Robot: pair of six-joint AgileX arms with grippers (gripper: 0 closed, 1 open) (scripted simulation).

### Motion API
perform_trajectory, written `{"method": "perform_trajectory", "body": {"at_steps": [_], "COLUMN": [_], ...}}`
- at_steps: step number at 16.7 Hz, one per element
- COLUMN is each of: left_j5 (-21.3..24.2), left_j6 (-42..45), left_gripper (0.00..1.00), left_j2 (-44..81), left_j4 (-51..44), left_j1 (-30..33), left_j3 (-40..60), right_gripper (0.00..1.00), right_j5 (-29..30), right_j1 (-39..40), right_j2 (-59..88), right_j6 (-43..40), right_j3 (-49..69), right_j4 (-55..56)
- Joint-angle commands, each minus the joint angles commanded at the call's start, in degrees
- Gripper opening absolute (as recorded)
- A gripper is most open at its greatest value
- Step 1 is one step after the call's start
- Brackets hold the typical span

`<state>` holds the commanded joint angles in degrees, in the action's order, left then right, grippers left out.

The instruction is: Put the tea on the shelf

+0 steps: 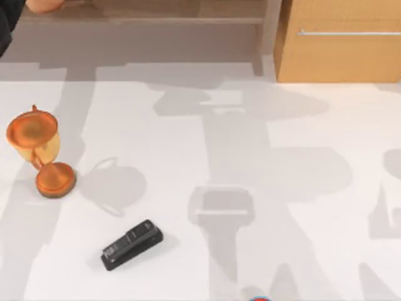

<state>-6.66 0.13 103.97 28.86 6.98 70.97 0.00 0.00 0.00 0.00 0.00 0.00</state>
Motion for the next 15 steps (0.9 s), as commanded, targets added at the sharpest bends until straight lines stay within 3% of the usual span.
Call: {"method": "perform_trajectory", "body": {"at_steps": [4,15], "left_j5": [-2.35,-1.78], "left_j6": [-0.63,-0.57], "left_gripper": [0.0,0.0], "left_j2": [-1.29,4.24], "left_j4": [-5.41,-3.23], "left_j1": [4.43,3.99], "left_j3": [3.01,6.07], "right_gripper": [1.0,1.0], "right_j5": [0.0,0.0], "right_j1": [0.0,0.0], "right_j2": [0.0,0.0], "right_j6": [0.0,0.0], "right_j3": [0.0,0.0], "right_j4": [0.0,0.0]}}
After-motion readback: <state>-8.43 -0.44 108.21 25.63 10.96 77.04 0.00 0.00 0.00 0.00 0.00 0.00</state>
